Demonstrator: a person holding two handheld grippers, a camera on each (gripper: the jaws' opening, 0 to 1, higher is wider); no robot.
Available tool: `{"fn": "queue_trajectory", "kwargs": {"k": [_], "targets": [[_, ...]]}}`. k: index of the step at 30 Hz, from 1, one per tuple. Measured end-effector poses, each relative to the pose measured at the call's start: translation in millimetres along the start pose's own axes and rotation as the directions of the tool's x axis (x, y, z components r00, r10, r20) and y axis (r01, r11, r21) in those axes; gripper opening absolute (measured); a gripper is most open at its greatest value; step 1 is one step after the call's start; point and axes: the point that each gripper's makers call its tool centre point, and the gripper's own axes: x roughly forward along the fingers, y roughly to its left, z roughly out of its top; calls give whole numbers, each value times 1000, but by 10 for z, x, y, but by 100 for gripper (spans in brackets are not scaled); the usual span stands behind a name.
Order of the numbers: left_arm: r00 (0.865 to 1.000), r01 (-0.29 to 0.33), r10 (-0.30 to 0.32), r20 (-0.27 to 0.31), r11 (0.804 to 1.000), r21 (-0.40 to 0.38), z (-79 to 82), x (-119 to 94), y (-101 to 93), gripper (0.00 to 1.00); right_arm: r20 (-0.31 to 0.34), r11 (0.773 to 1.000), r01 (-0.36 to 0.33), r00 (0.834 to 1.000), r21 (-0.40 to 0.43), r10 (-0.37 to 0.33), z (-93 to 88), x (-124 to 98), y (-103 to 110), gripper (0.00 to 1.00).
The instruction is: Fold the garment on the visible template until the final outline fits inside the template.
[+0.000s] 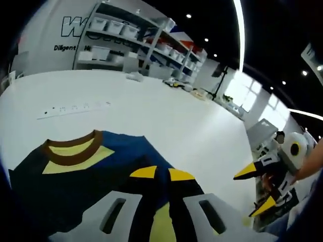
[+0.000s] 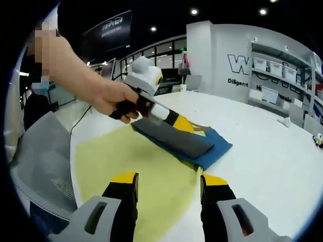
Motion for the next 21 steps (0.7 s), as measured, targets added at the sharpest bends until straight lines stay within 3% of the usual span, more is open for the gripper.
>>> {"fn": "queue_trajectory", "kwargs": {"k": [7,13,21], "targets": [[1000,-6,6,18,1000,20,-13,-279,12,9,-7,999,-24,1000,-21,24,26,6,62,46],[1000,6,-8,21,997,82,-77,-561,-35,20,-17,996,-67,998,-57,66,70,43,162,47],[1000,4,-4,2,990,142,-347,-1066,-65,30,-32,985,-134,991,-110,132,75,58,331,47]]}}
